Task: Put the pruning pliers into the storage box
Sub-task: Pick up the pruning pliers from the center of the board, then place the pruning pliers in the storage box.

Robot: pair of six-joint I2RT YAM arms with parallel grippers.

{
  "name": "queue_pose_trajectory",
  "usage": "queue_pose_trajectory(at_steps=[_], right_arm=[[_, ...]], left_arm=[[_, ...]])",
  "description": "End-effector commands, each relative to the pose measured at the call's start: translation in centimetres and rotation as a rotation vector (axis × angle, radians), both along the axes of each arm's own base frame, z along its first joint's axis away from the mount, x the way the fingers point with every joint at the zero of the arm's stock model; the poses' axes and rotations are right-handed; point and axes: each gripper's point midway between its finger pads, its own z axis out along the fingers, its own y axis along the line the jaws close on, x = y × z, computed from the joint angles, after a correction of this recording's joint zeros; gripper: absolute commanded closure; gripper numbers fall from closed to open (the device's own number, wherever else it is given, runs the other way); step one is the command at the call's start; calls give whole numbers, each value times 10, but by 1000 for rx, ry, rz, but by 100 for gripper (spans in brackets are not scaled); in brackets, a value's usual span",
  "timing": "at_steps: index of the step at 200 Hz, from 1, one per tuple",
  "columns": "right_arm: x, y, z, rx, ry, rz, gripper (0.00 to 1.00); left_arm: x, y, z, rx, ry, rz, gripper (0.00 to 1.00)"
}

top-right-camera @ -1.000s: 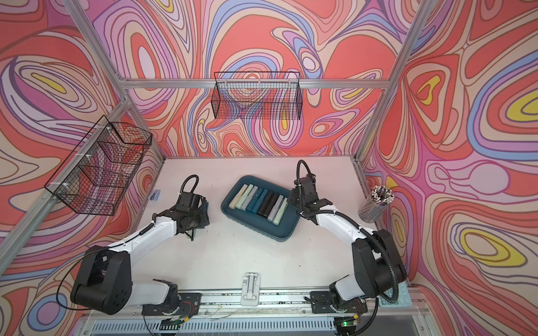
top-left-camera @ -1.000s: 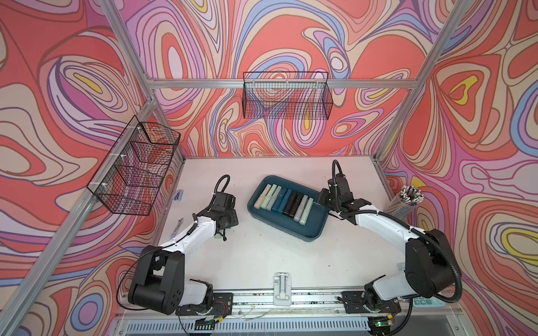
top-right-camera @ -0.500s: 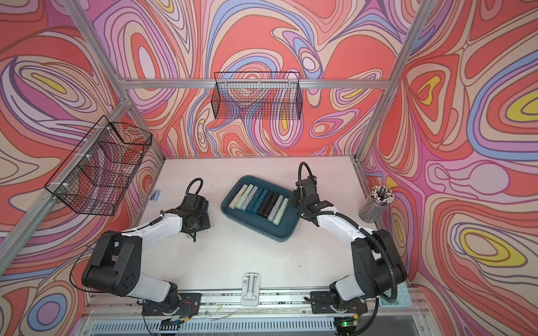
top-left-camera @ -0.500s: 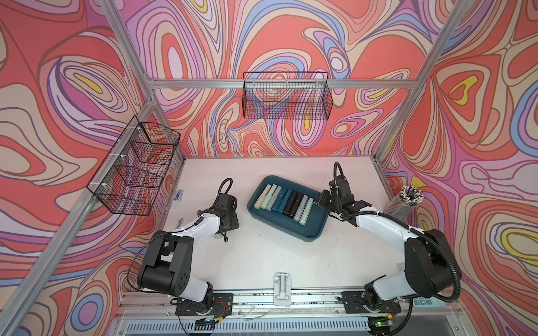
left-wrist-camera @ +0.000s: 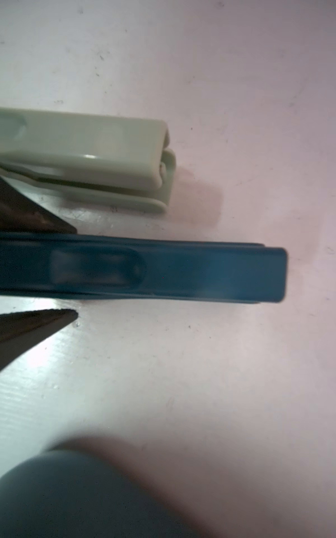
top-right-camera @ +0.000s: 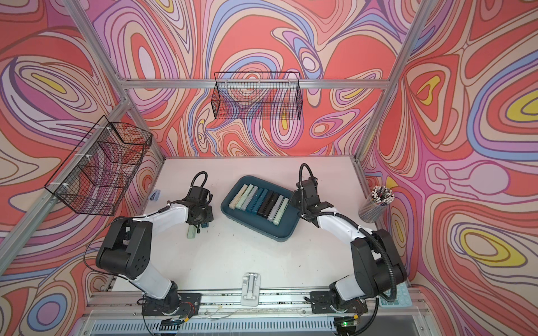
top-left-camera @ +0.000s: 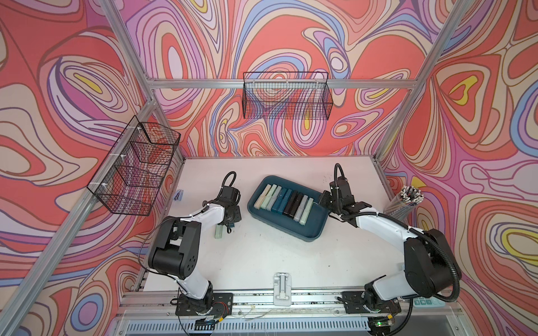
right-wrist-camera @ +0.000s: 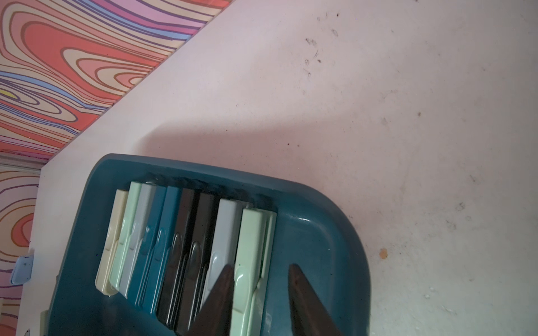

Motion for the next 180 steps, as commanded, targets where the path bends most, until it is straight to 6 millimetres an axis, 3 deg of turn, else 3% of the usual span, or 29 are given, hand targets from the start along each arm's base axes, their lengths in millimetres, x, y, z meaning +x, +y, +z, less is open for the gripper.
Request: queue_pose_trajectory(at_steps=[1,56,110,138,180], right_arm=[[-2,-8,2,-3,-6,-34,68],[3,-7,-5,-14,17,-27,70],[9,-16,10,-48,-10,-39,70],[10,-21,13,-39,-15,-47,70],[10,-28,20,-25,-33,-59,70]], left_arm=[[1,2,1,7,4,-1,68],[3,-2,25,-15,-71,-24,81],[5,-11,75,54,-167,-101,83],[8,-41,113,66,-230,-194,83],[5,-117,147,-4,-286,-358,83]])
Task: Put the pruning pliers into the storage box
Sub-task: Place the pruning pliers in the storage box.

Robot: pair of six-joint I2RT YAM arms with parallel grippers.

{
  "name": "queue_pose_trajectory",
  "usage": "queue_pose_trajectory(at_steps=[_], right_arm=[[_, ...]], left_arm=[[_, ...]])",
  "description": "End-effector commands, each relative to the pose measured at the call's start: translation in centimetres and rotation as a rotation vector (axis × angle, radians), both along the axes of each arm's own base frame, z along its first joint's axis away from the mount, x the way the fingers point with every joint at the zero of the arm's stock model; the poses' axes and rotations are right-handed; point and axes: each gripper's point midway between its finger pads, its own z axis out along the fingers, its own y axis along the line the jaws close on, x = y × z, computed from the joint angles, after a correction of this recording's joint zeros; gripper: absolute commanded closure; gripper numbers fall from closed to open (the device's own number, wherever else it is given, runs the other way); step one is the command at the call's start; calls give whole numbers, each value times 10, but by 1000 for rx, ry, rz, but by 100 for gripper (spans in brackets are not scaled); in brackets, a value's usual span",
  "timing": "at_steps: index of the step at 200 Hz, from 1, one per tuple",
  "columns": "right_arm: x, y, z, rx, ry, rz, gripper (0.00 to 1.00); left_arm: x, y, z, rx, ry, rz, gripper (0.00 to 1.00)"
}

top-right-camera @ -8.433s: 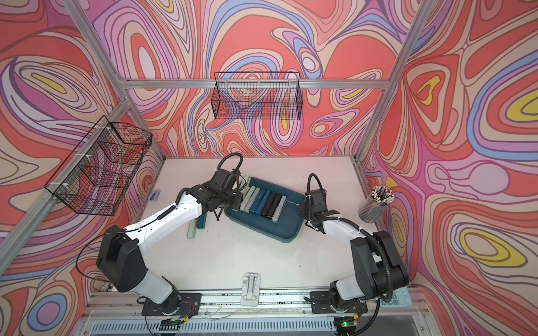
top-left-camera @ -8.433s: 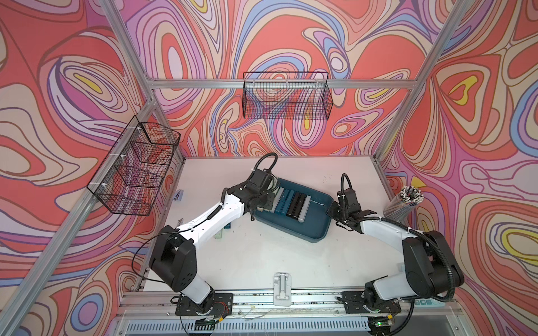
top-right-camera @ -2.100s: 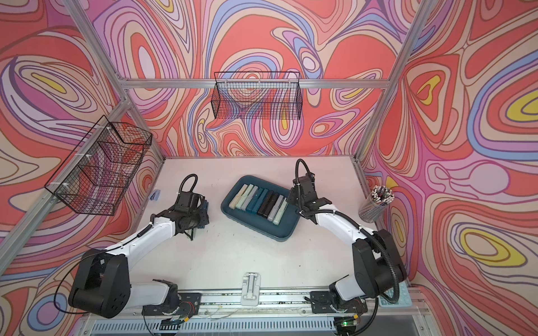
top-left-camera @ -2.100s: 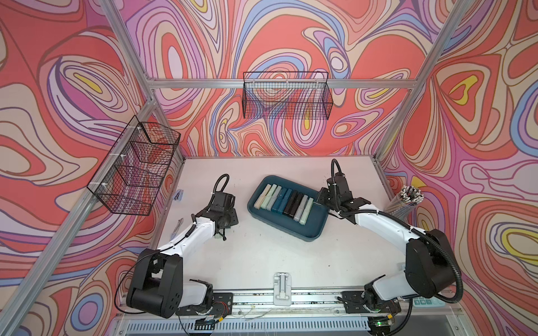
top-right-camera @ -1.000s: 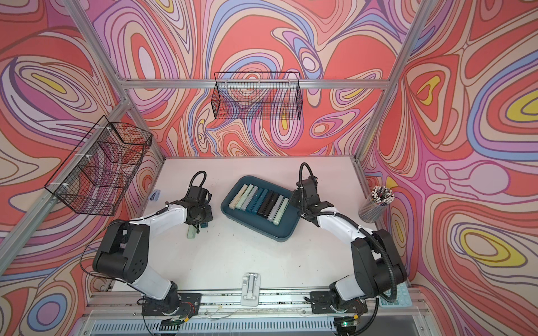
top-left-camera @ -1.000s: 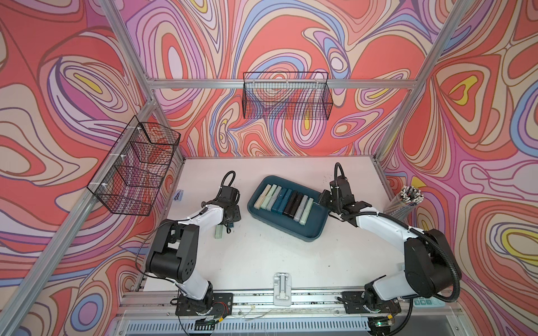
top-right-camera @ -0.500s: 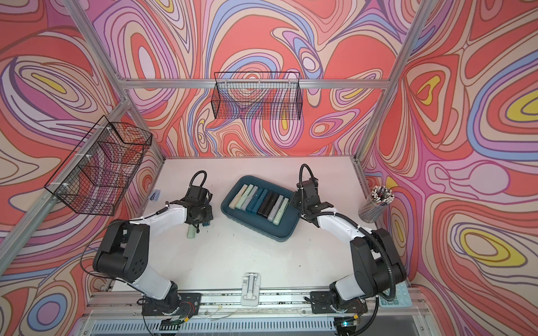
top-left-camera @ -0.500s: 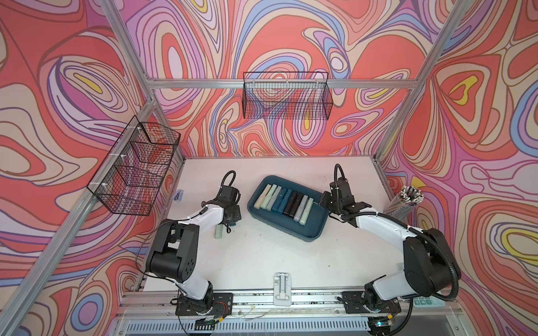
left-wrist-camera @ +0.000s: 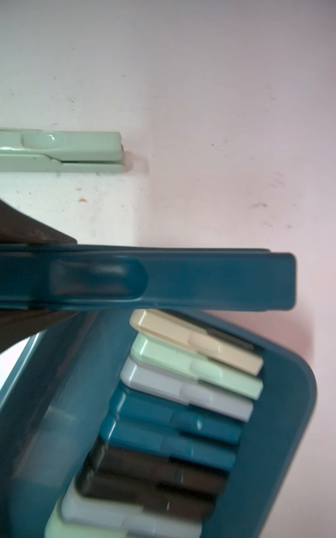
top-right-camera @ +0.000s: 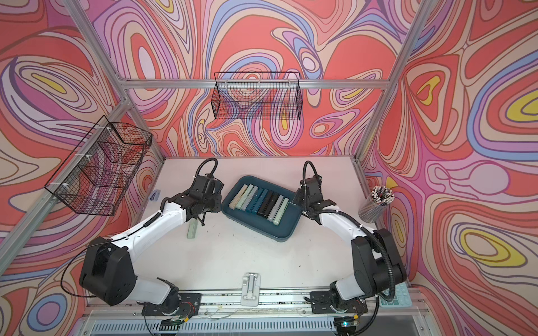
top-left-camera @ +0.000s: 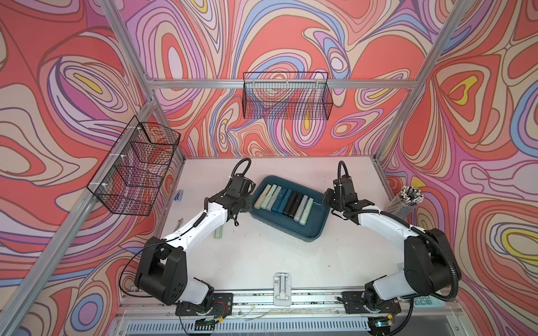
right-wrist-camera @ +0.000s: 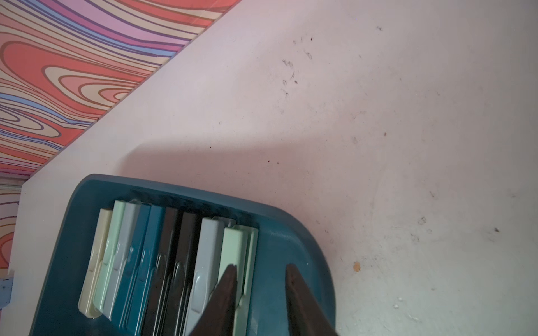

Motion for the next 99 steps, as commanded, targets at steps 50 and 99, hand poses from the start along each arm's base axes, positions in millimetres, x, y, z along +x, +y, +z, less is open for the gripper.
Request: queue_pose_trajectory(at_steps=[50,99], right_arm=[[-5,-17,23,5,-51,-42,70],[-14,-35,26,15,-64,-80,71]], left_arm=[[-17,-118,16,11,-8,-252,84],[-28,-203,-5,-51,51,-359,81]])
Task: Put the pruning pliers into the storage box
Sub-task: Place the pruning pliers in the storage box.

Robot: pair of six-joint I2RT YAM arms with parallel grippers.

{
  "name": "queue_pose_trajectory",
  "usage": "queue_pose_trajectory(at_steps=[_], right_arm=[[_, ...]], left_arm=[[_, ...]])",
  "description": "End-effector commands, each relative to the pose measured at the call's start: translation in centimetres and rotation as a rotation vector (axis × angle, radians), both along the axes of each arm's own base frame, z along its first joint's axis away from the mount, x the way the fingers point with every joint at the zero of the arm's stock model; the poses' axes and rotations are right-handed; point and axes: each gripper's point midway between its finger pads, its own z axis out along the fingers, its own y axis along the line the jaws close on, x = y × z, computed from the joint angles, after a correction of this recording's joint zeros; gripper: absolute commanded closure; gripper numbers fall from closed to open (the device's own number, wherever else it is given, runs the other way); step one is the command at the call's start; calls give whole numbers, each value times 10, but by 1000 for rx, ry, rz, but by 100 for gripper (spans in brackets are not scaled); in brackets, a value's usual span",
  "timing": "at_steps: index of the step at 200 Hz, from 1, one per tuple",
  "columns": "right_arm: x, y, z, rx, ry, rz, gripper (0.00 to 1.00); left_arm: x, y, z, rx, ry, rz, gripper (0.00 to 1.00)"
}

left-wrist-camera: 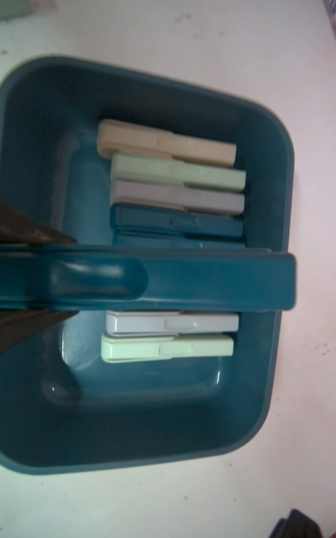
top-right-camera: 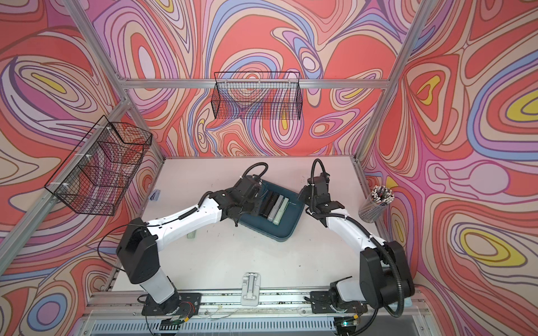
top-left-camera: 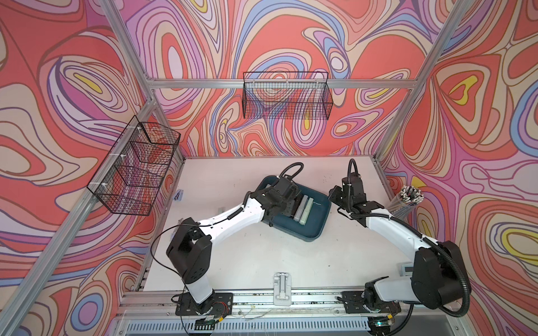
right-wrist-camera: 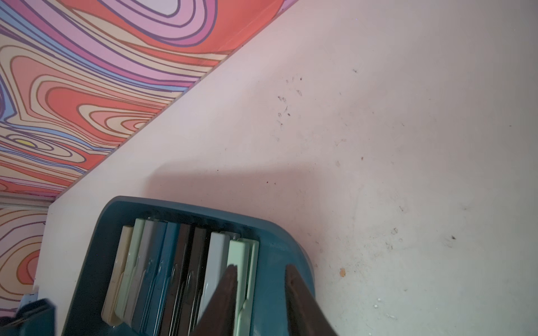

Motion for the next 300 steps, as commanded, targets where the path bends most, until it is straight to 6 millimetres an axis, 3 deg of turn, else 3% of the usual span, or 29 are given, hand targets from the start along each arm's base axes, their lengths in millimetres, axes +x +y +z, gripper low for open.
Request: queue_pose_trajectory(at_steps=[1,31,80,114,213,300], right_arm=[[-8,-11,-6,-4,16,-29,71],[-12,-15,-8,-3,18,-32,71],[-19,-18,-12,-6,28,-38,71],[-20,-15,-10,16,22,-31,71],[-23,-16,-12,19,31,-31,71],[-24,-14,-17,33,42,-26,71]], left_arm=[[-5,-33,-1,-52,39,-17,81],[-13,-70,-13,-37,66,-68,80],[-16,-97,-50,-20,131,-95,81],[-16,-113,-60,13,146,-130,80],[-2,-123,-101,105,158,-107,77],[6,-125,-113,143,146,-105,68]])
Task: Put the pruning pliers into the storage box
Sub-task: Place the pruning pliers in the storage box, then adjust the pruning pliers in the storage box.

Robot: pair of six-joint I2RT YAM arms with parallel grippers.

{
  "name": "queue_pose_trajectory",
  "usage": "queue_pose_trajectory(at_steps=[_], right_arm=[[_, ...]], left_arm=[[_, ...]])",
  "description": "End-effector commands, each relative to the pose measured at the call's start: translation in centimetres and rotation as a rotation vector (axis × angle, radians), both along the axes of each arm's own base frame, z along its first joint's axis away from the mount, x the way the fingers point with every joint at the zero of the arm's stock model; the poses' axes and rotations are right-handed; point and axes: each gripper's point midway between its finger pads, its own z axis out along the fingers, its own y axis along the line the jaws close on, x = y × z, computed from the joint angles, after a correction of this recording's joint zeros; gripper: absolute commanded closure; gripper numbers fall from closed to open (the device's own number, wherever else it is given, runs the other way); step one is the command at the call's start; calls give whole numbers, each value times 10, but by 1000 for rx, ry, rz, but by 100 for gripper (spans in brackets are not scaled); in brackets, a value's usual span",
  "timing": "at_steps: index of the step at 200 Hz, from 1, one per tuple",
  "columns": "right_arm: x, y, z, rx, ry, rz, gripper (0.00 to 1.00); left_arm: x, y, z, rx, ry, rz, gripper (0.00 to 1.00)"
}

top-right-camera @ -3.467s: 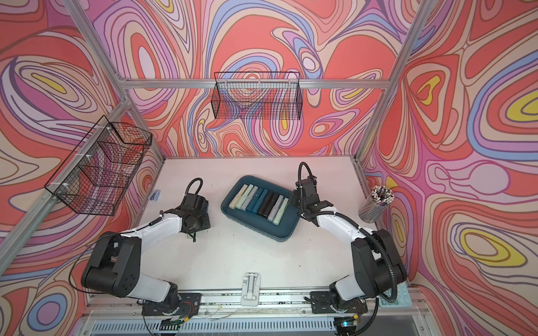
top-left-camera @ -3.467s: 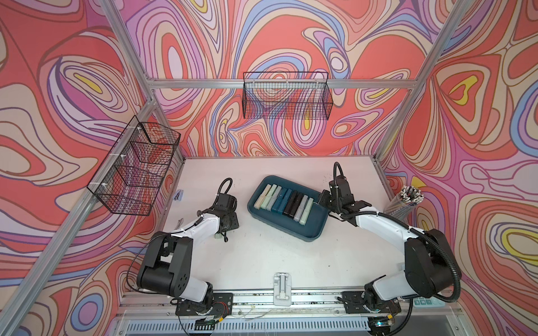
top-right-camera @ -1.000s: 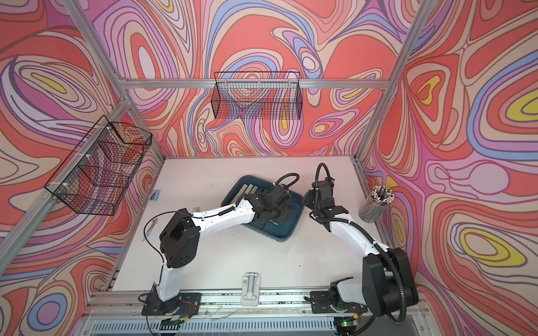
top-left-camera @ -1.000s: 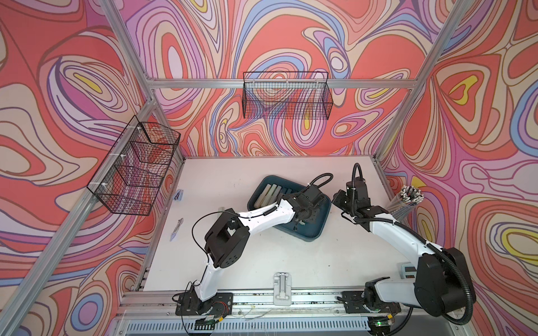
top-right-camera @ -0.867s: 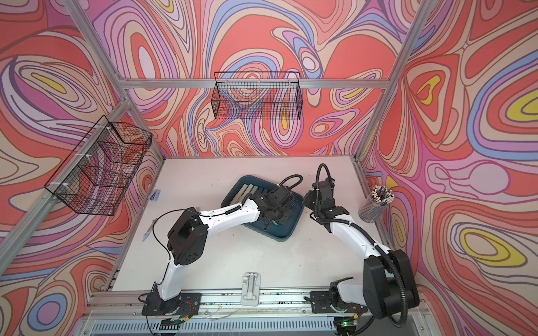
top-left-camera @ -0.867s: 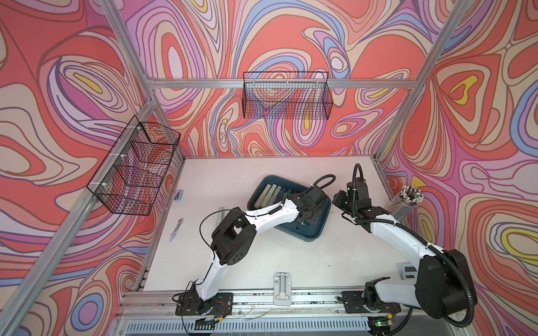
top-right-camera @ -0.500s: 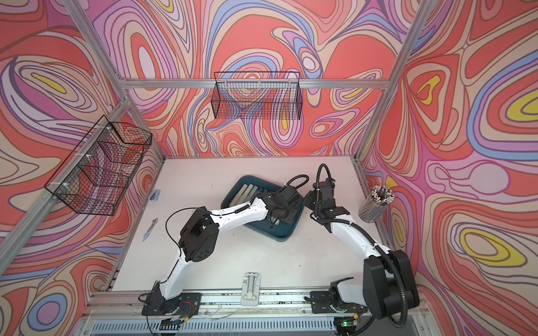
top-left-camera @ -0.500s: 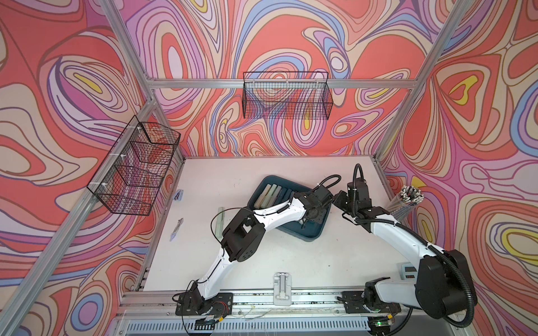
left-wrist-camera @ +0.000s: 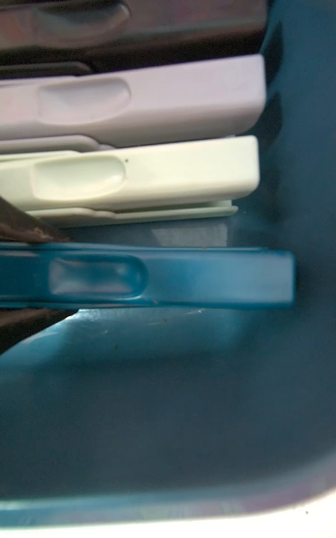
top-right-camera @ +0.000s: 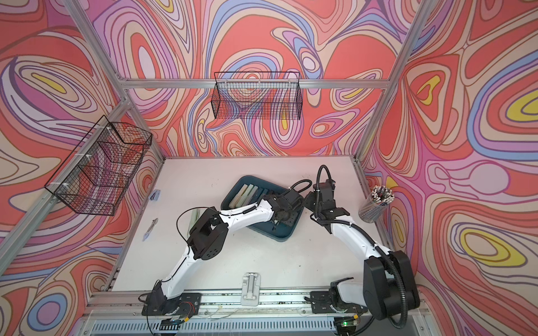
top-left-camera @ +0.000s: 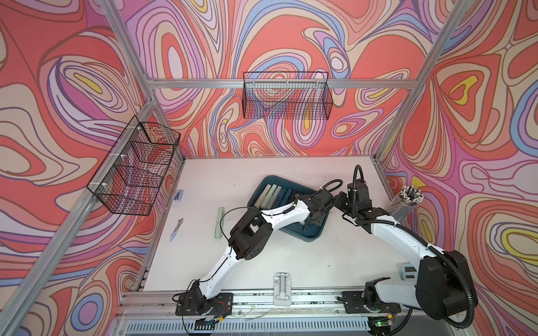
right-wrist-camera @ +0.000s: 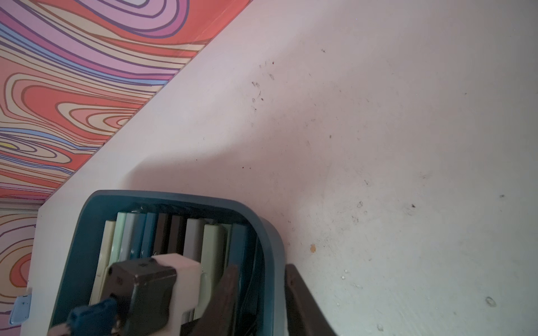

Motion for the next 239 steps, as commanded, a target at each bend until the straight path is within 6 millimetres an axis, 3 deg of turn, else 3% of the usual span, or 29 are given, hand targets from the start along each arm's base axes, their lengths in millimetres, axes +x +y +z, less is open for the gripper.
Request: queue_pose_trajectory(at_steps=[1,44,77,112,143,162,183,216,239], right_arm=[[-3,-1,-1,11,-1,-5,71],[-1,-1,1,7,0,-6,71],[0,-4,3,-2,0,-9,71],[-1,-13,13,-59,7,-20,71],[1,-16,26,-89,-7,-20,71],[1,-10,24,-72,2,2,71],[0,3,18,-28,25,48,71],[-4,32,17,-30,42,97,75],[-6,51,6,-47,95,129,85]], left_arm=[[2,1,-2,32,-13,0,68],[4,4,-4,31,-3,4,64],[5,1,7,10,-12,-6,63],[3,-6,65,-64,-55,-55,62],[12,10,109,-125,-110,-39,60],[19,31,127,-163,-137,-1,60],[27,68,146,-195,-183,66,60],[38,152,164,-201,-247,223,60],[42,215,159,-190,-252,346,60]])
